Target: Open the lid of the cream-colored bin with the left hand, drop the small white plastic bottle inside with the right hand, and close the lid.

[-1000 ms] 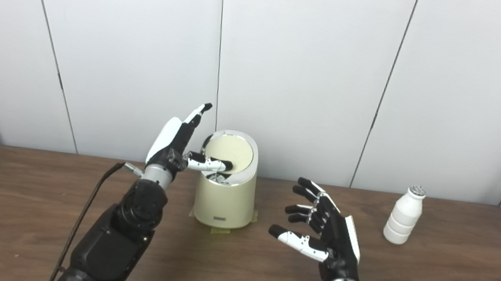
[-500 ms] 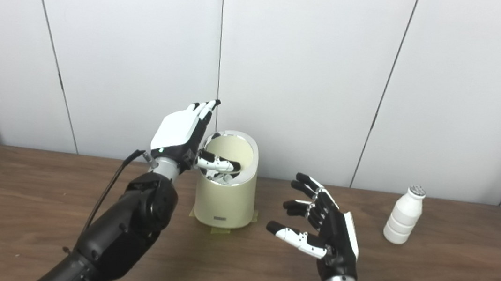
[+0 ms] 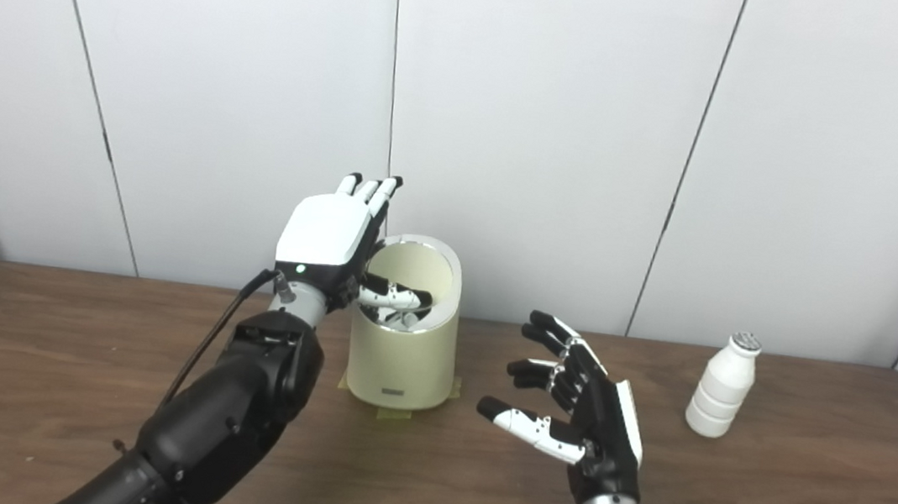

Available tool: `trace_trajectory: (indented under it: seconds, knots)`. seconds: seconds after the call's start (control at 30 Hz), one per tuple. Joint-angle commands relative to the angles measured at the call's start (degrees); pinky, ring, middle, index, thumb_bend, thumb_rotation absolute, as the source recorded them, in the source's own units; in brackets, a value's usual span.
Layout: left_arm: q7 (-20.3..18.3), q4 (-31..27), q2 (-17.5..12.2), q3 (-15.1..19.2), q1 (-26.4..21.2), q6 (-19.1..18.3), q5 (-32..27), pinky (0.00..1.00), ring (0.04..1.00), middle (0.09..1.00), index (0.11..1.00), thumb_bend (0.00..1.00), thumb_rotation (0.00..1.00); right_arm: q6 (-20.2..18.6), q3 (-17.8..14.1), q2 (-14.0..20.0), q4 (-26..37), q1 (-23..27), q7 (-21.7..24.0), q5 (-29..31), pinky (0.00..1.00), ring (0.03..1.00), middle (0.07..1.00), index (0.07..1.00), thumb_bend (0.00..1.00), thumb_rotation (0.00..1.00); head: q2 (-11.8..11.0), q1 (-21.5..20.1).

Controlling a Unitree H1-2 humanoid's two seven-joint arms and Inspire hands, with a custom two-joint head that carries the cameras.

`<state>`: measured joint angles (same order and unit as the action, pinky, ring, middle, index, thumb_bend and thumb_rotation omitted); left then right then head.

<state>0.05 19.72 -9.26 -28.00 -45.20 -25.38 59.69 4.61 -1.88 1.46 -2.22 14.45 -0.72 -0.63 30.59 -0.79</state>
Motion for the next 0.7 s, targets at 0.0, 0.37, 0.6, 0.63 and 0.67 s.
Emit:
trace_trajectory:
  seconds: [0.0, 0.37, 0.6, 0.63, 0.67]
  knots:
    - [-2.88, 0.47, -1.64, 0.28, -1.0, -1.53, 4.71, 0.83, 0.994, 0.95, 1.0, 0.68, 0.0, 0.58, -0.14, -0.14, 1.73, 2.11, -0.14, 0.48, 0.59, 0.589, 0.778, 0.773, 0.81, 0.15, 0.07, -0.05]
    - [-6.27, -1.1, -2.04, 3.35, -0.4, -1.47, 7.6, 0.82, 0.97, 0.938, 1.0, 0.68, 0.0, 0.98, 0.16, 0.38, 1.5, 2.13, 0.22, 0.16, 0.55, 0.589, 0.773, 0.776, 0.81, 0.16, 0.39, 0.47]
    - [-8.28, -1.85, -2.71, 3.79, -0.42, -1.49, 8.13, 0.82, 0.972, 0.94, 1.0, 0.68, 0.0, 1.4, 0.43, 0.54, 0.98, 2.15, 0.22, -0.24, 0.54, 0.594, 0.776, 0.781, 0.81, 0.17, 0.58, 0.41]
    - [-8.72, -1.84, -2.73, 3.87, -0.41, -1.5, 8.51, 0.82, 0.973, 0.94, 1.0, 0.69, 0.0, 1.16, 0.54, 0.52, 1.29, 2.12, 0.16, -0.43, 0.54, 0.592, 0.776, 0.78, 0.81, 0.17, 0.65, 0.39]
    - [-9.06, -1.88, -2.75, 3.91, -0.39, -1.51, 8.83, 0.82, 0.973, 0.938, 1.0, 0.69, 0.0, 0.95, 0.6, 0.49, 1.54, 2.1, 0.1, -0.54, 0.54, 0.591, 0.776, 0.78, 0.81, 0.17, 0.65, 0.39]
